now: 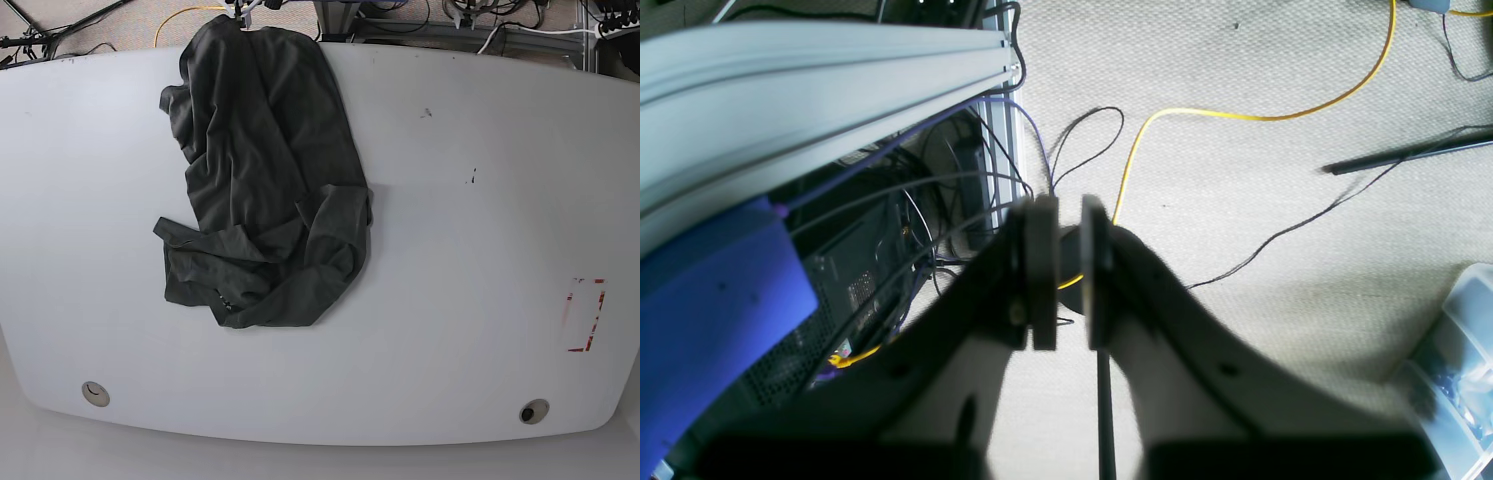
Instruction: Fold the T-shirt properly
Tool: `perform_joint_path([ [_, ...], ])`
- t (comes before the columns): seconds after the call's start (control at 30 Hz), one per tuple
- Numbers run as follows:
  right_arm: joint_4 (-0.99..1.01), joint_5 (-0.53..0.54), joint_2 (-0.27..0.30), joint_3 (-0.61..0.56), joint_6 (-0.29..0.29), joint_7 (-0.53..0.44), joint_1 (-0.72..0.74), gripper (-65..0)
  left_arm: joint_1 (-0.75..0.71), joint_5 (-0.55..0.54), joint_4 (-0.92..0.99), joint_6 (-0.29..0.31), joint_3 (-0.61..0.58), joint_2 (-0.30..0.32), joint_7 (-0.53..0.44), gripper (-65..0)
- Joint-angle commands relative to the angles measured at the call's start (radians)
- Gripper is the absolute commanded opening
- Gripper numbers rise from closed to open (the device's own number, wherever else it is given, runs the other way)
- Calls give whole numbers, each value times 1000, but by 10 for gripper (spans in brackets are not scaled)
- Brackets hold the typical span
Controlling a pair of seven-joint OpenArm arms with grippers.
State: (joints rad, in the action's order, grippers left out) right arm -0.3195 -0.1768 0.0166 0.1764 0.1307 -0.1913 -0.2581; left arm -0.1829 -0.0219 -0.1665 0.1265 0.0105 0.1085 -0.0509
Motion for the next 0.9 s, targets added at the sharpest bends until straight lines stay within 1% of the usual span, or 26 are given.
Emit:
perform_joint_path([
  [0.0,-149,6,36,4,1,3,-133,-599,-178,4,-247,-10,-1,52,-11,-325],
  [0.33,-200,4,37,6,-2,4,-174,-599,-244,3,-348,-9,0,61,-12,-325],
  [0.4,-233,4,38,1,2,7,-208,-599,-273,-2,-400,-10,-1,70,-13,-329],
  [0.87,-222,3,36,4,-1,-5,-220,-599,-303,0,-412,-16,0,81,-19,-331],
])
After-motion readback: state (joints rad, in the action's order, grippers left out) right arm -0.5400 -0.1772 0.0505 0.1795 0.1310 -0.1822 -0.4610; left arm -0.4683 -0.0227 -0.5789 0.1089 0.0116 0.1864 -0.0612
